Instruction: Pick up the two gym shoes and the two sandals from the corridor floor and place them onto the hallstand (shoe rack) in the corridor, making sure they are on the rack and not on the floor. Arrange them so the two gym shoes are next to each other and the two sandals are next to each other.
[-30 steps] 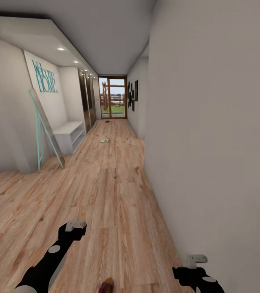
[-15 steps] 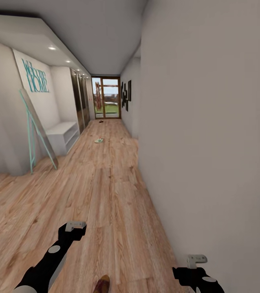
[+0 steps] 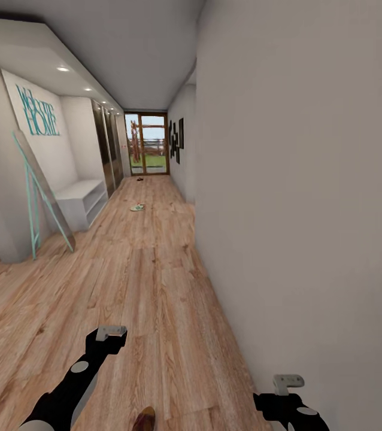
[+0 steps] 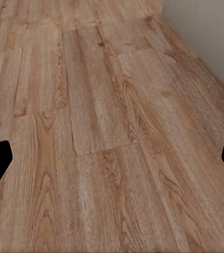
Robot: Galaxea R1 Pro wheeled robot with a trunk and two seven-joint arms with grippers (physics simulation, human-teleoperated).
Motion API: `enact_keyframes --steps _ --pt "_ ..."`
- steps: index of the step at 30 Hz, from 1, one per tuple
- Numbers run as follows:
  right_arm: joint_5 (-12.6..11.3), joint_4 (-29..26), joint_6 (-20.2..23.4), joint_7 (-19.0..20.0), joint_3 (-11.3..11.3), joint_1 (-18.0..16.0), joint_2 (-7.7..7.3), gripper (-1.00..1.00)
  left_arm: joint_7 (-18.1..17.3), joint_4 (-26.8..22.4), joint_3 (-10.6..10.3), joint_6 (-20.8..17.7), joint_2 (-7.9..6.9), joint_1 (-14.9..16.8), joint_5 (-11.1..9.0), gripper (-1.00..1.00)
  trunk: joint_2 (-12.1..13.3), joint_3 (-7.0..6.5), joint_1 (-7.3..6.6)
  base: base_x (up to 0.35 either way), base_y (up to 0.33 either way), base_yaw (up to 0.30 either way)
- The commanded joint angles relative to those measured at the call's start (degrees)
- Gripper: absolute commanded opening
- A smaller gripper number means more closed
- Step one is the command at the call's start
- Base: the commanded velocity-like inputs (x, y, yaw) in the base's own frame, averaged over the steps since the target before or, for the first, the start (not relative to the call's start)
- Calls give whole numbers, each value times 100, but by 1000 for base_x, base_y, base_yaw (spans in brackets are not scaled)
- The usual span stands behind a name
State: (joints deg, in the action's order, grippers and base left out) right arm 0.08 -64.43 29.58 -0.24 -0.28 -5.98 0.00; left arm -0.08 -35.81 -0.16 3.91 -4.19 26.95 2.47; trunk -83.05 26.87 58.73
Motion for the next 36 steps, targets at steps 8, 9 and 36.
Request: enact_keyframes --steps 8,9,36 --pt "1 -8 30 -2 15 -3 0 100 -1 4 -1 22 -3 -4 26 100 -3 6 0 0 0 -1" --pt "1 -8 30 -2 16 -3 0 100 -1 4 -1 22 -3 -4 26 100 -3 6 0 0 0 0" --pt "1 -8 30 -2 22 -2 -3 100 -1 4 -1 23 -3 -5 26 100 -204 181 110 0 0 18"
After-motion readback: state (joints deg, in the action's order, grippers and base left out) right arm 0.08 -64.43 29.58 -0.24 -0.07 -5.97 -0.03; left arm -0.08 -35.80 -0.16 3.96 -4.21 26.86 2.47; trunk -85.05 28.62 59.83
